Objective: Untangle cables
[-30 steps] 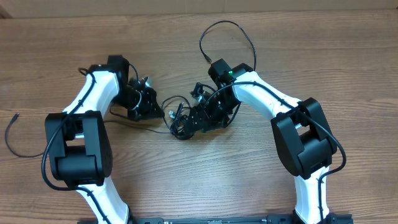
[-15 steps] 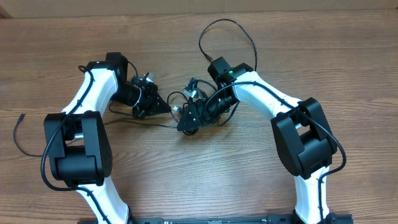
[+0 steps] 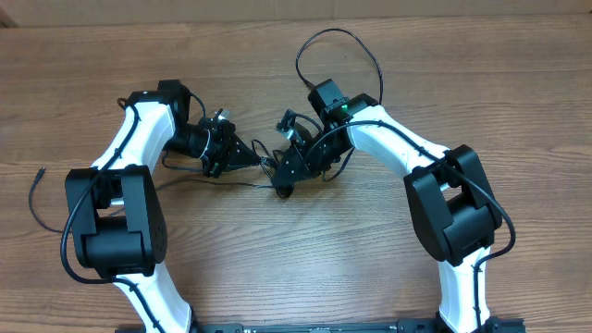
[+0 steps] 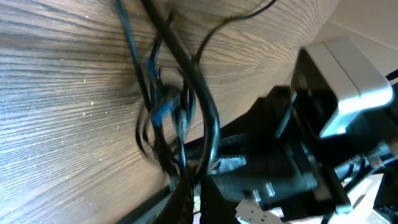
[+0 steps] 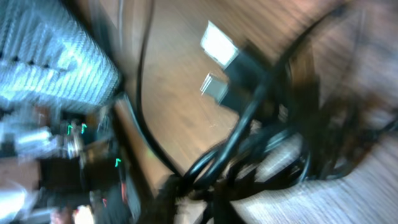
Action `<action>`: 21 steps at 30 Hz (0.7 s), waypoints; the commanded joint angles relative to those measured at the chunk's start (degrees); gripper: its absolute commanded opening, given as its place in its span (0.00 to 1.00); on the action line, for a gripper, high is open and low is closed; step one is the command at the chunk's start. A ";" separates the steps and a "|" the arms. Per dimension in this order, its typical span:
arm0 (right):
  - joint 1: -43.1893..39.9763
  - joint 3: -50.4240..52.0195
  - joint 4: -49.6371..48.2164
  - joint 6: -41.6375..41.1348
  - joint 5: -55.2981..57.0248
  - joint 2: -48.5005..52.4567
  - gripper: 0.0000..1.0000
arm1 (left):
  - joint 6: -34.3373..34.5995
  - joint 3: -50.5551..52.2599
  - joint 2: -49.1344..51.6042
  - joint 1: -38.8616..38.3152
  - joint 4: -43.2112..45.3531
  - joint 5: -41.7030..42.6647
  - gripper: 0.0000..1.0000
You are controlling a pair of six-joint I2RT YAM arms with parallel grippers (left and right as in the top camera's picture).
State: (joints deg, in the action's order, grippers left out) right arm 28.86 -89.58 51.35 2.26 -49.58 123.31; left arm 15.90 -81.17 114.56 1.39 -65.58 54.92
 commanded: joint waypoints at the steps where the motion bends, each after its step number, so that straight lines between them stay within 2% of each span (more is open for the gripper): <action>1: -0.46 -0.11 -1.31 -11.67 15.17 0.24 0.04 | -2.25 -1.11 0.07 0.09 -0.26 1.31 0.04; 4: -0.44 -0.11 -2.03 -15.96 22.05 0.24 0.04 | -2.23 -1.11 0.07 0.09 -0.46 -0.87 0.04; 8: -0.44 -0.11 -2.03 -17.55 27.10 0.24 0.04 | -2.21 -1.11 0.07 0.09 -0.46 -3.04 0.04; 13: -0.44 -0.11 -1.79 -17.51 27.26 0.24 0.04 | -2.16 -1.11 0.07 -0.46 -0.42 -10.01 0.04; 16: -0.42 -0.11 -1.73 -17.51 27.26 0.24 0.04 | -1.86 -1.11 0.07 -1.49 0.20 -13.90 0.10; 21: -0.42 -0.11 -1.75 -17.55 27.23 0.24 0.04 | 3.06 -1.11 0.07 -3.58 4.48 -14.91 0.11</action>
State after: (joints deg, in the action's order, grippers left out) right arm 28.86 -89.58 49.71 -14.92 -23.97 123.31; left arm 15.99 -81.21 114.56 -0.69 -62.41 42.35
